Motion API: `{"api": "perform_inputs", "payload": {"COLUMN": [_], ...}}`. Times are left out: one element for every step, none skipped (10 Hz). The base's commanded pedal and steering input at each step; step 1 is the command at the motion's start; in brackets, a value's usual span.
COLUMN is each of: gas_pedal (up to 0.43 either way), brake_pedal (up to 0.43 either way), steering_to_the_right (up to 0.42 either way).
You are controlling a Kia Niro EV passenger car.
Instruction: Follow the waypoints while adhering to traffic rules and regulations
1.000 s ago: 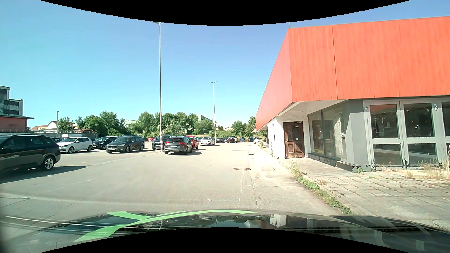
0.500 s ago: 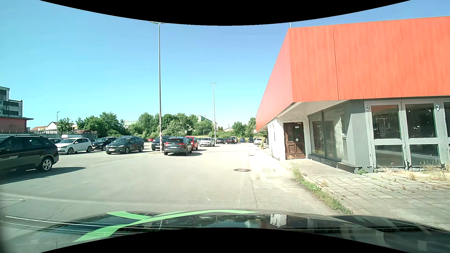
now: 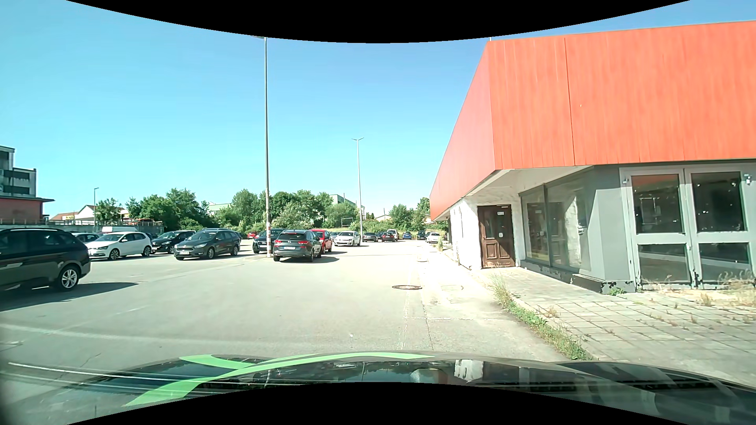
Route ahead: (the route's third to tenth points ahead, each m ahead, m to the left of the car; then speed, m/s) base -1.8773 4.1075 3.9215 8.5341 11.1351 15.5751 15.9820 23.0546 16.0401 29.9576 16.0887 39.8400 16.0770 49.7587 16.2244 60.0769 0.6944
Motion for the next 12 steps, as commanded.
{"api": "perform_inputs", "payload": {"gas_pedal": [0.039,0.039,0.039,0.039,0.039,0.039,0.039,0.039,0.02,0.0,0.0,0.0], "brake_pedal": [0.128,0.128,0.134,0.152,0.189,0.213,0.22,0.213,0.22,0.213,0.213,0.22], "steering_to_the_right": [0.005,0.005,0.005,0.005,0.005,0.005,0.005,0.004,0.004,0.005,0.004,0.005]}}
